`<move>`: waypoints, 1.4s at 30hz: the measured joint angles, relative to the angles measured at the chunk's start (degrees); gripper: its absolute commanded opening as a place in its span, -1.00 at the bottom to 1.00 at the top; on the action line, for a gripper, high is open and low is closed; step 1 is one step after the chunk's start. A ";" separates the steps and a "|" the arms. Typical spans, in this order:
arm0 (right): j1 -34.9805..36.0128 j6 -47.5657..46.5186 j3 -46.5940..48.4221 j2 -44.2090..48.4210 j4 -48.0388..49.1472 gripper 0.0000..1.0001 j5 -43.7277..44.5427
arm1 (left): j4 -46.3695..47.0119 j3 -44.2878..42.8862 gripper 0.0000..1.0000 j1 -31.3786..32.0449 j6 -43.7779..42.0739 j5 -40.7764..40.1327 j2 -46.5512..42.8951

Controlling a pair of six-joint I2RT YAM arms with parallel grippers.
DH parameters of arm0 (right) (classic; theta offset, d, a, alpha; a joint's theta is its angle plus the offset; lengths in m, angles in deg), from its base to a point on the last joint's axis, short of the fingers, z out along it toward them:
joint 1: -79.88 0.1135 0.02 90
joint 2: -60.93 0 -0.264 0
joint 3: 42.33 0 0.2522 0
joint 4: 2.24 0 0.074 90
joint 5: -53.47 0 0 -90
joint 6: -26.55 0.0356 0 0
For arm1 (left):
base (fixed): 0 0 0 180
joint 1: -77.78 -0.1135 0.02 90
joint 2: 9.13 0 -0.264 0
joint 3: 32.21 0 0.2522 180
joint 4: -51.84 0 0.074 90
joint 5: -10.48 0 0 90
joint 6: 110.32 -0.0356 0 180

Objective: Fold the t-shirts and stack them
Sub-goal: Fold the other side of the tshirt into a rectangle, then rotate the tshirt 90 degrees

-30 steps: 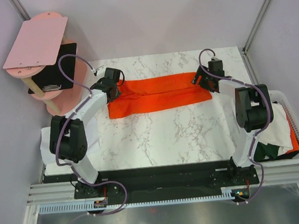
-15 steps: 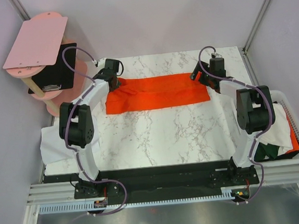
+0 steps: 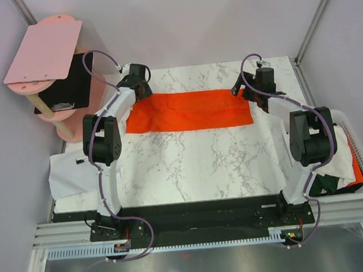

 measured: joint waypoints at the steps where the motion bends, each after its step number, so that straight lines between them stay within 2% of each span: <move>1: 0.13 -0.55 0.00 0.68 -0.37 0.96 0.52 | -0.02 -0.79 0.99 -0.04 -0.11 0.04 0.59; 6: 2.73 -4.07 0.31 3.50 -1.29 0.96 4.72 | -0.07 1.57 0.99 -0.09 -0.22 0.00 -1.42; 8: 4.44 -5.62 1.90 3.39 -2.91 0.85 6.36 | 0.68 5.88 0.99 0.11 -0.50 0.17 -5.07; 9: 5.38 -6.38 3.41 2.89 -4.24 0.25 6.99 | 0.68 8.48 0.99 0.33 -0.59 0.24 -7.61; 10: 6.19 -7.15 5.31 2.08 -5.25 -0.50 7.69 | 0.94 10.64 0.99 0.61 -0.66 0.48 -10.10; 11: 6.91 -8.33 7.69 0.96 -6.64 -1.00 8.15 | 1.14 12.68 0.99 0.96 -0.72 0.76 -12.76; 15: 9.14 -10.16 20.39 -7.02 -11.80 -1.00 10.19 | 2.67 19.21 0.96 3.80 -0.79 1.14 -22.29; 17: 9.53 -11.13 26.82 -11.74 -14.21 -1.00 11.21 | 3.58 22.03 0.81 5.84 -0.79 1.38 -25.81; 18: 9.57 -11.69 29.46 -14.01 -15.67 -1.00 11.65 | 4.09 23.32 -0.07 6.73 -0.76 1.64 -26.88; 19: 9.57 -12.13 31.85 -15.98 -17.18 -1.00 12.02 | 4.57 24.48 -0.77 7.54 -0.72 2.27 -27.47; 20: 9.53 -12.70 34.56 -18.38 -18.93 -1.00 12.63 | 5.33 26.08 -0.96 8.35 -0.50 3.06 -27.76; 24: 9.40 -14.08 40.54 -24.74 -24.11 -1.00 14.27 | 5.20 30.88 -0.96 9.03 -0.09 4.66 -26.86; 31: 9.31 -14.73 41.18 -26.69 -29.09 -1.00 15.15 | 4.04 31.98 -0.96 8.98 0.02 5.46 -22.73; 42: 9.31 -14.56 37.73 -26.73 -31.21 -1.00 17.07 | -1.81 22.18 -0.96 8.79 0.39 4.02 -8.90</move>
